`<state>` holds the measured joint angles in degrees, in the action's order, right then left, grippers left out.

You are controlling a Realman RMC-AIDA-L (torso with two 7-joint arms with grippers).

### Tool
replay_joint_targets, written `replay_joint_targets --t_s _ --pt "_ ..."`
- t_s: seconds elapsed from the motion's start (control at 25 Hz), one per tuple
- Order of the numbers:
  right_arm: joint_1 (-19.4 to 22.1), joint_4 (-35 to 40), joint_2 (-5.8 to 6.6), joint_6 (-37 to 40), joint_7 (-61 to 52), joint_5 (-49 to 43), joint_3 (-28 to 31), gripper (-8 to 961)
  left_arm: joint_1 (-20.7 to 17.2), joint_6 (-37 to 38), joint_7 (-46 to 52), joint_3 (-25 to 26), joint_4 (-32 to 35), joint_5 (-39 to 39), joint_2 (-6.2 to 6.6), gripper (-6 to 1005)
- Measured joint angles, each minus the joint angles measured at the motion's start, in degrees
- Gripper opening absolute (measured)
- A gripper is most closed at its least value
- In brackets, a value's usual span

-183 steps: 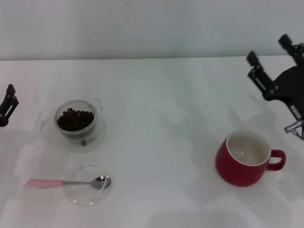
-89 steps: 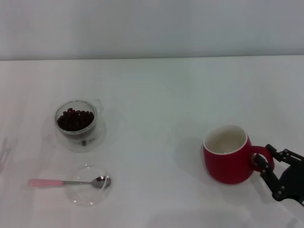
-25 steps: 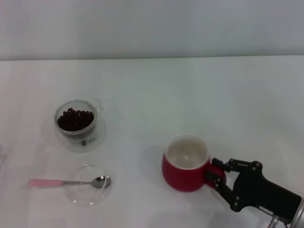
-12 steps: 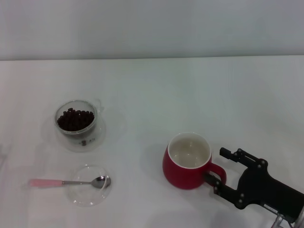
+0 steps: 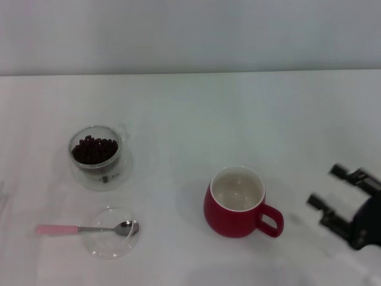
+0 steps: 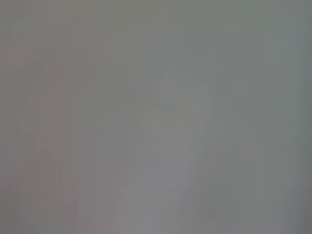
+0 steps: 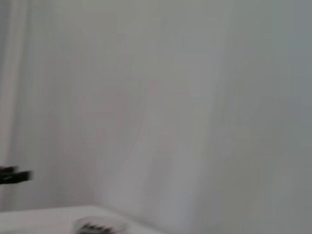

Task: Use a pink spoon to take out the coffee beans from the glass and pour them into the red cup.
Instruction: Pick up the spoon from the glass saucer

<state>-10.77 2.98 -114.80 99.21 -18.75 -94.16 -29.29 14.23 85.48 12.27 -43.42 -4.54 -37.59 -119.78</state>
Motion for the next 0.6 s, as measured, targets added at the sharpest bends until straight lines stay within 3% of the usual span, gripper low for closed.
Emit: replay_joint_targets --t_s 0.4,0.44,0.6 --pt "2.30 2.38 -0.05 1.11 -0.20 8.91 10.59 695 -3.34 10.71 16.93 -0.18 -1.61 -0.18 0.11 880" --pt "2.20 2.59 -0.04 0.75 -0.20 8.96 11.72 695 -4.57 12.35 26.59 -0.34 -1.69 -0.25 0.07 880" --pt "1.53 3.74 -0.13 -0.71 -0.20 9.10 14.25 696 -5.23 12.59 37.60 -2.06 -2.71 -0.33 0.02 880"
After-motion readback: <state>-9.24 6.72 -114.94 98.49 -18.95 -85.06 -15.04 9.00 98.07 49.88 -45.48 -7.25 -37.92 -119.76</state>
